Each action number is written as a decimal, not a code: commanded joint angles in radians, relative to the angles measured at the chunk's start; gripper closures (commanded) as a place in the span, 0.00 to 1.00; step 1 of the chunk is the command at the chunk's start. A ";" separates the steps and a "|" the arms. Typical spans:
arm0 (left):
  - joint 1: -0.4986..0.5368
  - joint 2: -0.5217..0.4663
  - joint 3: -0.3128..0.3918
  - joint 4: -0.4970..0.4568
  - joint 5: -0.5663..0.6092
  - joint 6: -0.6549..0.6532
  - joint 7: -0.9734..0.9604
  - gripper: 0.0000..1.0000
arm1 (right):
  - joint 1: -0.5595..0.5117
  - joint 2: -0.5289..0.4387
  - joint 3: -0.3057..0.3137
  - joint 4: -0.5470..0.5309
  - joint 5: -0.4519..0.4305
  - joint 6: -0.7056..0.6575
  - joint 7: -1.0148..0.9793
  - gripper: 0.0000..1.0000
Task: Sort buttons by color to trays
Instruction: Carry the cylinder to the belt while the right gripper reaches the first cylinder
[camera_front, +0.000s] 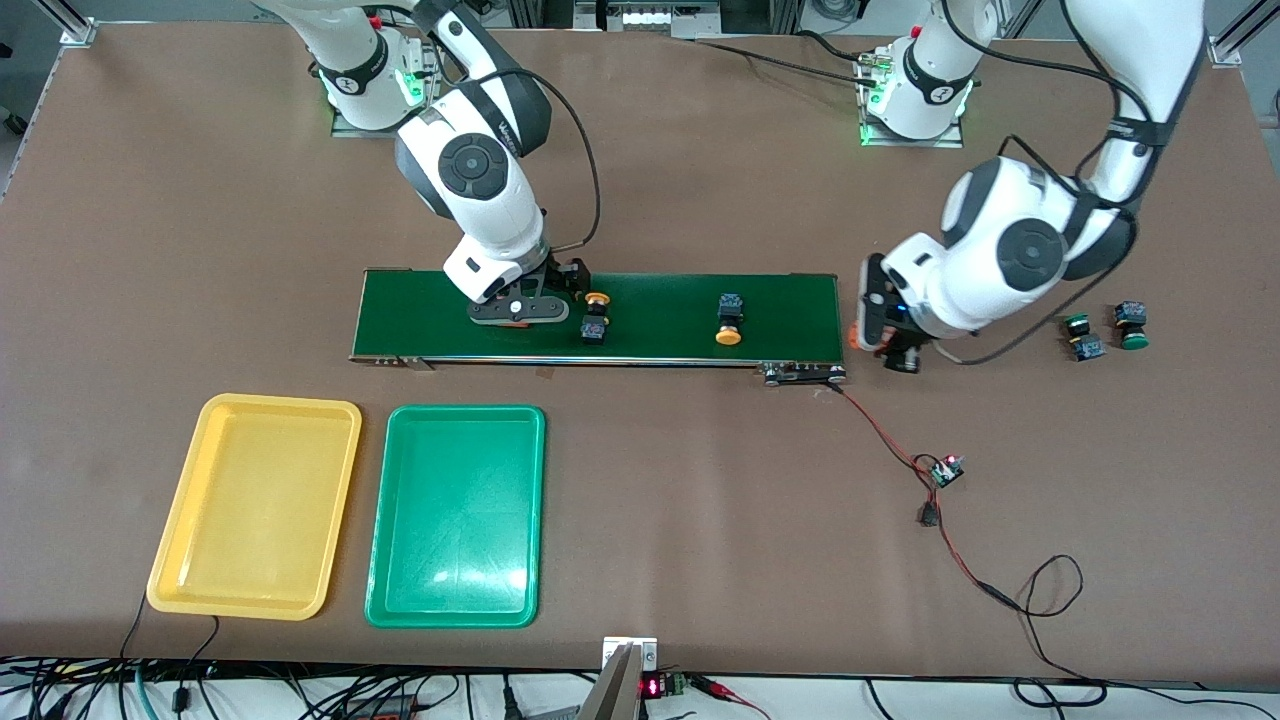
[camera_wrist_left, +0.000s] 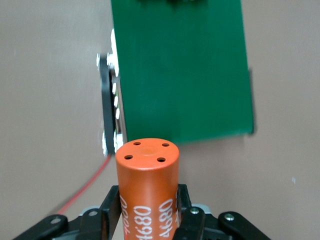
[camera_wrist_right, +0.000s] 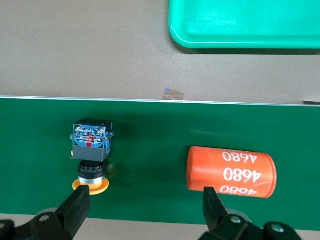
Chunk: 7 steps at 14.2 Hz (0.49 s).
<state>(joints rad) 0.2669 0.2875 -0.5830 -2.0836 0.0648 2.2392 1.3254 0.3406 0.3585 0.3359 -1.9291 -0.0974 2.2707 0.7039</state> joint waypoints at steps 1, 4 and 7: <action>-0.052 -0.005 -0.005 -0.019 -0.013 0.016 -0.075 1.00 | 0.018 0.023 -0.015 0.024 -0.021 0.012 0.026 0.00; -0.061 -0.005 -0.005 -0.036 -0.010 0.017 -0.095 1.00 | 0.018 0.027 -0.015 0.024 -0.019 0.013 0.026 0.00; -0.077 -0.005 -0.005 -0.055 -0.008 0.017 -0.095 1.00 | 0.018 0.042 -0.020 0.038 -0.018 0.018 0.028 0.00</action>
<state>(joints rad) 0.2023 0.2877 -0.5887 -2.1184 0.0648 2.2405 1.2341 0.3435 0.3770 0.3286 -1.9213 -0.0974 2.2857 0.7060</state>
